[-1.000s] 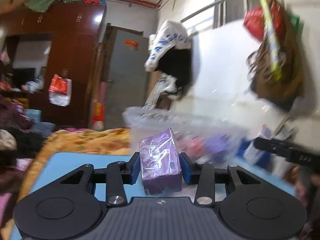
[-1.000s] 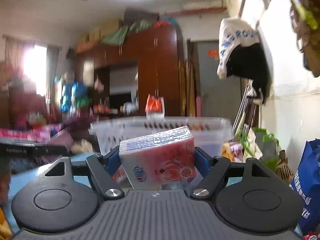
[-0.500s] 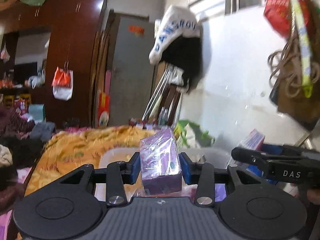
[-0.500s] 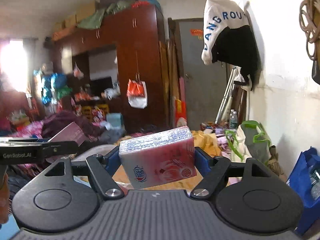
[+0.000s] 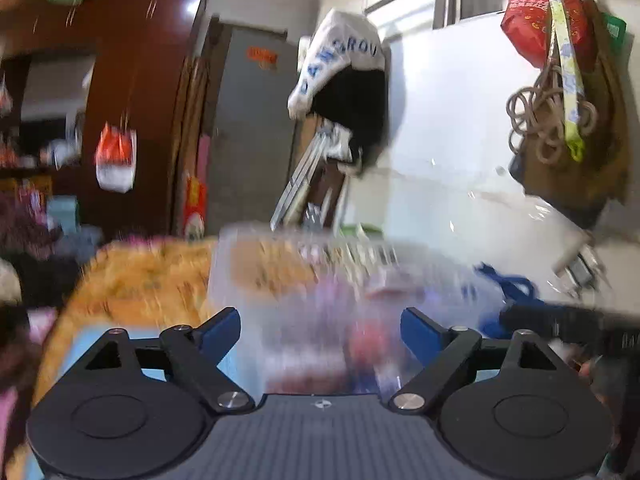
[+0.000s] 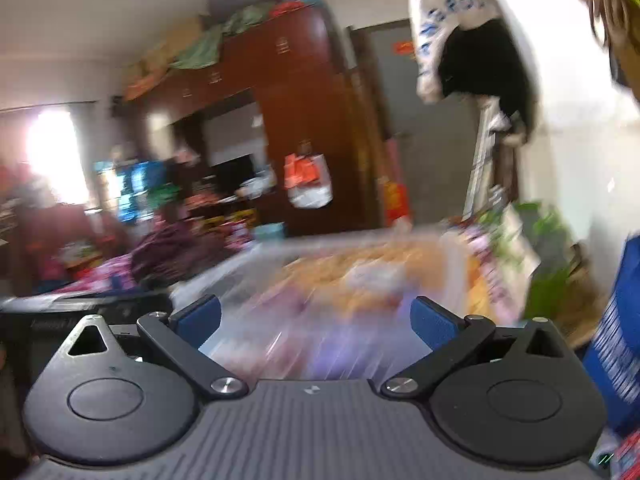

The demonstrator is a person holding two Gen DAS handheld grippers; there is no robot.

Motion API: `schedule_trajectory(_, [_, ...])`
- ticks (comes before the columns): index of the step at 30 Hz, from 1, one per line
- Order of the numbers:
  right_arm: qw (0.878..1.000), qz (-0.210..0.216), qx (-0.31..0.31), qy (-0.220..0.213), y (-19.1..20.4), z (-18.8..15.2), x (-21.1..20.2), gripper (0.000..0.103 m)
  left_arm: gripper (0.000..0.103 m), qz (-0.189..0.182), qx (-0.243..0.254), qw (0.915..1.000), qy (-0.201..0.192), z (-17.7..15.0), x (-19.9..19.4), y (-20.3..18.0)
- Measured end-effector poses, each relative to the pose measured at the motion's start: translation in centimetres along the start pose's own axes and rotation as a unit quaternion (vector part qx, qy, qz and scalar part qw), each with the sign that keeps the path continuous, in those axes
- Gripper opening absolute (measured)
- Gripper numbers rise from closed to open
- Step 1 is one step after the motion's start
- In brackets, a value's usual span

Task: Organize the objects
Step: 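Lift both boxes over the white basket and open both tools, then grasp the silver foil-wrapped package with right tool and lift it toward the basket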

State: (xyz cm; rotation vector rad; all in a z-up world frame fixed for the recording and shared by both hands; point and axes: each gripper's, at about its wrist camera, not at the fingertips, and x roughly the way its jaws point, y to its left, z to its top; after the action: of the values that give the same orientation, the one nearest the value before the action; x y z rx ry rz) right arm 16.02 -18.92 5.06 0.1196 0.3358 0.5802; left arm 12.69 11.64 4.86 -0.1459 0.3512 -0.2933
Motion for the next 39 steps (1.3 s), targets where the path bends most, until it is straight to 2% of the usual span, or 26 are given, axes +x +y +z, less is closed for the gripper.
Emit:
schedule_trajectory(2, [0.999, 0.010, -0.020, 0.037, 1.3, -3.5, -0.3, 0.103, 0.090, -0.011, -0.020, 0.9995, 0.022, -1.9, -0.2, 0.9])
schedule_trajectory(4, [0.999, 0.016, -0.027, 0.044, 2.3, -6.0, -0.7, 0.103, 0.090, -0.011, -0.036, 0.9986, 0.039, -3.4, 0.1, 1.6])
schedule_trajectory(5, [0.998, 0.023, -0.029, 0.049, 2.8, -7.0, -0.9, 0.099, 0.090, -0.007, -0.039, 0.9982, 0.043, -4.1, 0.2, 1.9])
schedule_trajectory(7, [0.998, 0.037, -0.029, 0.048, 3.7, -8.0, -1.4, 0.094, 0.090, -0.002, -0.037, 0.9981, 0.049, -4.8, 0.4, 1.8])
schedule_trajectory(9, [0.996, 0.037, -0.056, 0.059, 5.1, -8.4, -1.3, 0.089, 0.090, -0.001, -0.027, 0.9982, 0.054, -5.3, 0.6, 1.4])
schedule_trajectory(11, [0.993, 0.012, -0.090, 0.070, 6.3, -8.8, -0.8, 0.073, 0.090, 0.003, -0.017, 0.9982, 0.057, -5.8, 0.6, 0.9])
schedule_trajectory(12, [0.992, 0.011, -0.096, 0.076, 6.7, -9.2, -0.8, 0.070, 0.090, 0.005, -0.011, 0.9982, 0.059, -5.9, 0.6, 0.7])
schedule_trajectory(13, [0.992, 0.016, -0.098, 0.082, 6.7, -9.3, -0.6, 0.057, 0.090, 0.007, -0.006, 0.9982, 0.059, -6.0, 0.6, 0.4])
schedule_trajectory(14, [0.991, 0.020, -0.098, 0.087, 6.4, -9.4, -0.7, 0.051, 0.090, 0.010, 0.001, 0.9981, 0.060, -6.1, 0.6, 0.2])
schedule_trajectory(17, [0.992, -0.001, -0.105, 0.068, 5.7, -9.1, -1.8, 0.050, 0.090, 0.026, 0.016, 0.9975, 0.064, -6.4, 1.1, -0.9])
schedule_trajectory(23, [0.997, -0.021, -0.076, 0.027, 2.9, -7.0, -3.5, 0.050, 0.089, 0.067, 0.035, 0.9936, 0.084, -6.9, 1.8, -1.6])
schedule_trajectory(28, [0.998, -0.036, -0.049, 0.033, 0.1, -5.6, -1.7, 0.050, 0.086, 0.087, 0.063, 0.9880, 0.111, -6.8, 3.0, -2.6])
schedule_trajectory(29, [0.999, -0.021, -0.031, 0.038, -0.5, -5.5, -1.3, 0.050, 0.084, 0.087, 0.064, 0.9874, 0.116, -6.9, 3.3, -2.7])
schedule_trajectory(30, [0.999, -0.015, -0.028, 0.037, -0.7, -5.4, -1.3, 0.050, 0.075, 0.087, 0.065, 0.9866, 0.122, -6.9, 3.5, -2.7])
schedule_trajectory(31, [0.999, -0.018, -0.029, 0.035, -0.6, -5.5, -1.3, 0.050, 0.067, 0.089, 0.066, 0.9856, 0.128, -7.0, 3.6, -2.7])
schedule_trajectory(33, [0.998, -0.023, -0.041, 0.038, -0.1, -5.6, -1.1, 0.050, 0.061, 0.087, 0.066, 0.9849, 0.134, -7.1, 3.7, -2.8])
schedule_trajectory(35, [0.998, -0.030, -0.046, 0.037, 0.1, -5.7, -0.9, 0.050, 0.050, 0.083, 0.065, 0.9857, 0.131, -7.1, 3.6, -2.8])
schedule_trajectory(37, [0.998, -0.031, -0.045, 0.034, 0.1, -5.8, -1.0, 0.050, 0.048, 0.081, 0.061, 0.9870, 0.125, -7.2, 3.3, -2.6])
schedule_trajectory(39, [0.998, -0.029, -0.043, 0.031, 0.1, -5.9, -1.1, 0.050, 0.047, 0.061, 0.057, 0.9914, 0.101, -7.3, 2.4, -2.5])
